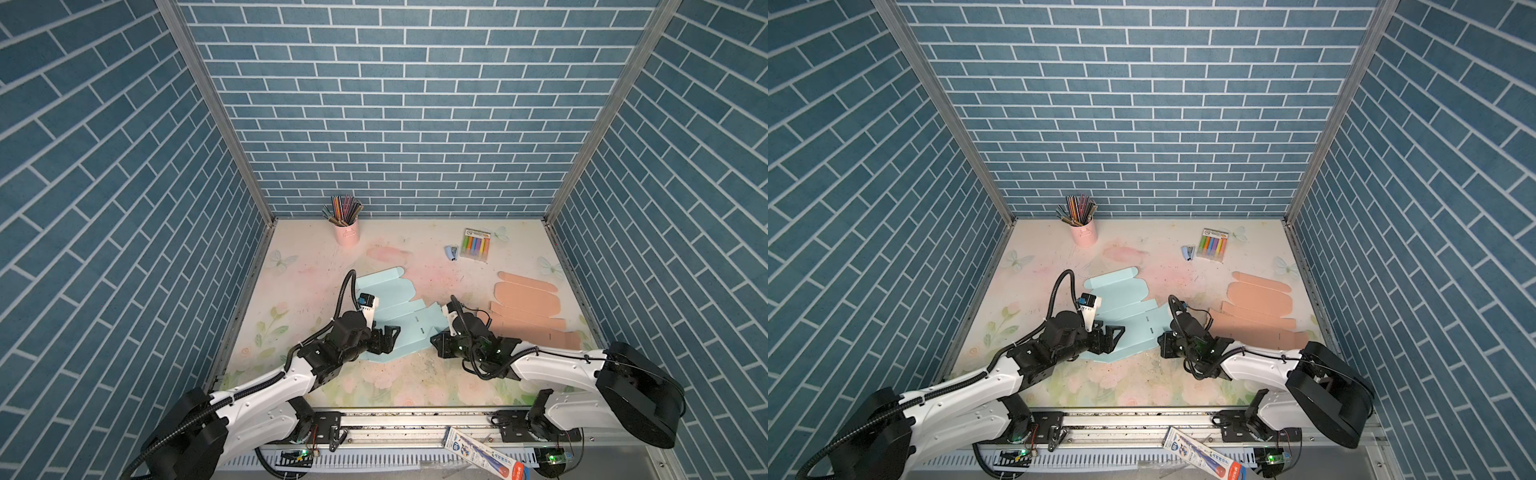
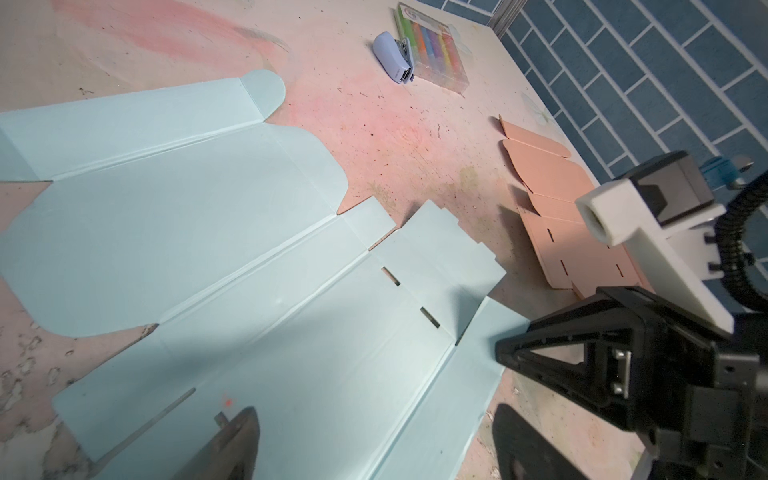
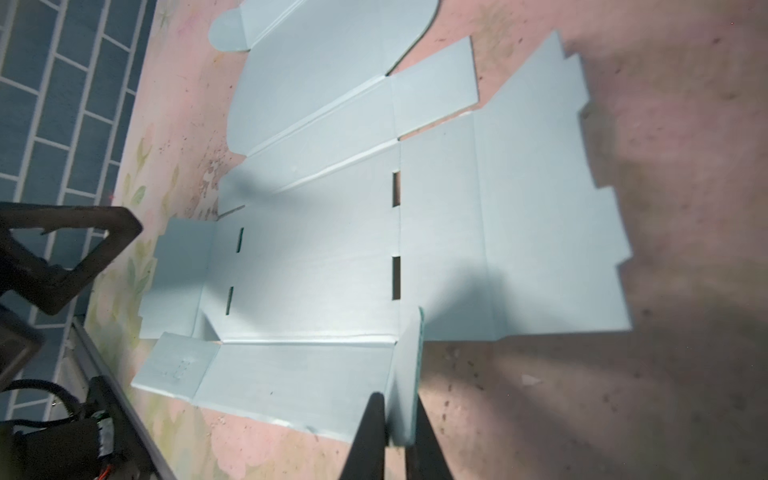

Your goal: Fold the paper box

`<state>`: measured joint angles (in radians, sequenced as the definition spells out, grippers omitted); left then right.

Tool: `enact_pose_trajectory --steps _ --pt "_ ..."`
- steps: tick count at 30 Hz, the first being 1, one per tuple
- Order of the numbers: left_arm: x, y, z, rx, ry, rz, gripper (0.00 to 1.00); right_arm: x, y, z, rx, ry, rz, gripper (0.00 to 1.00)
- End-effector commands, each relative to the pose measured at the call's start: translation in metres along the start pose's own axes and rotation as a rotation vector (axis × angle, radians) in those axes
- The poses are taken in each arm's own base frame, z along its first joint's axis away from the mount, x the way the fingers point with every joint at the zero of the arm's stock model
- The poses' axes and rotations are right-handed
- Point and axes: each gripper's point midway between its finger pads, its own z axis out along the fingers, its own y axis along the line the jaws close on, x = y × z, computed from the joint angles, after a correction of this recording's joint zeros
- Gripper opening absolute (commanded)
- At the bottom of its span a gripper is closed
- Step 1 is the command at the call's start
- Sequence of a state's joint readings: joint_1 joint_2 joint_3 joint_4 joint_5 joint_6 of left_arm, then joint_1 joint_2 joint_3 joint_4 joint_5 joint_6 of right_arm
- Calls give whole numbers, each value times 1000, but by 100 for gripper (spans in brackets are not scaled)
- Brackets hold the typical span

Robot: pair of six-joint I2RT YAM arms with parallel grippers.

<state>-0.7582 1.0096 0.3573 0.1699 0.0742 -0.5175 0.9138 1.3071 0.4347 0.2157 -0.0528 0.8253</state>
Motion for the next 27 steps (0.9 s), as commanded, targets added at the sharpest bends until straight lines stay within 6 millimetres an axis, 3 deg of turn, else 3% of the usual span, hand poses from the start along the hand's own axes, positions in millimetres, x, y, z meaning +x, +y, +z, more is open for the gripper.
enact_pose_trajectory --steps 1,9,15,20,27 --pt "-14 -5 -5 -7 -31 18 88 1 -10 -1 51 37 -48 11" --pt "-12 -4 -2 -10 -28 13 88 1 -14 0 101 91 -133 6" --pt "-11 -1 -5 -18 -34 14 88 7 11 1 -5 190 -260 6" --pt "-14 -1 -7 -20 -43 18 88 17 8 -1 10 266 -340 7" --pt "-6 4 -6 -33 -30 2 88 -21 3 -2 -1 184 -350 11"
